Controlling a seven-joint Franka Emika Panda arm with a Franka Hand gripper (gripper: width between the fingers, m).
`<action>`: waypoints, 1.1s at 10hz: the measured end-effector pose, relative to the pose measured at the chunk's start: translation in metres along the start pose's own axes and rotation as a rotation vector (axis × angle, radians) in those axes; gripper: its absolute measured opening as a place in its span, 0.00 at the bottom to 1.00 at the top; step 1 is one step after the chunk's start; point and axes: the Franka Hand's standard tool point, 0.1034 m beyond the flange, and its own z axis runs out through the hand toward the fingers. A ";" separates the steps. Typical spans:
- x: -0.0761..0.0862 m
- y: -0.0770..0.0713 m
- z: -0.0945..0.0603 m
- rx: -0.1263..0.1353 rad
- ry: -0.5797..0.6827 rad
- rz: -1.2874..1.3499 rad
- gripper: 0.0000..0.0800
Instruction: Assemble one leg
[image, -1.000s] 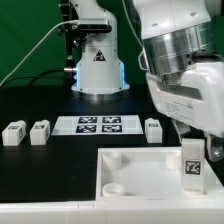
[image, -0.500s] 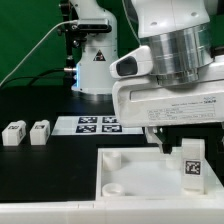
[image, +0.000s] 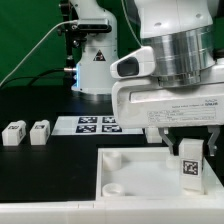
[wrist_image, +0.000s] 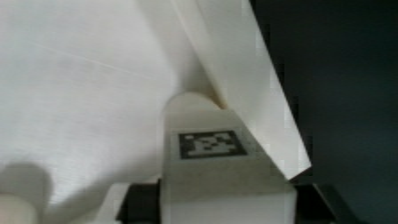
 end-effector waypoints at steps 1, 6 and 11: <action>0.000 0.000 0.000 0.002 -0.002 0.189 0.38; -0.005 -0.012 0.003 0.047 -0.014 1.124 0.37; 0.000 -0.010 0.006 0.164 -0.040 1.615 0.69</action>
Offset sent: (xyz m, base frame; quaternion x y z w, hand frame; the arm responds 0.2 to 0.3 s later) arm 0.0000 0.0000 0.0000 0.0000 0.0000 0.4350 0.9004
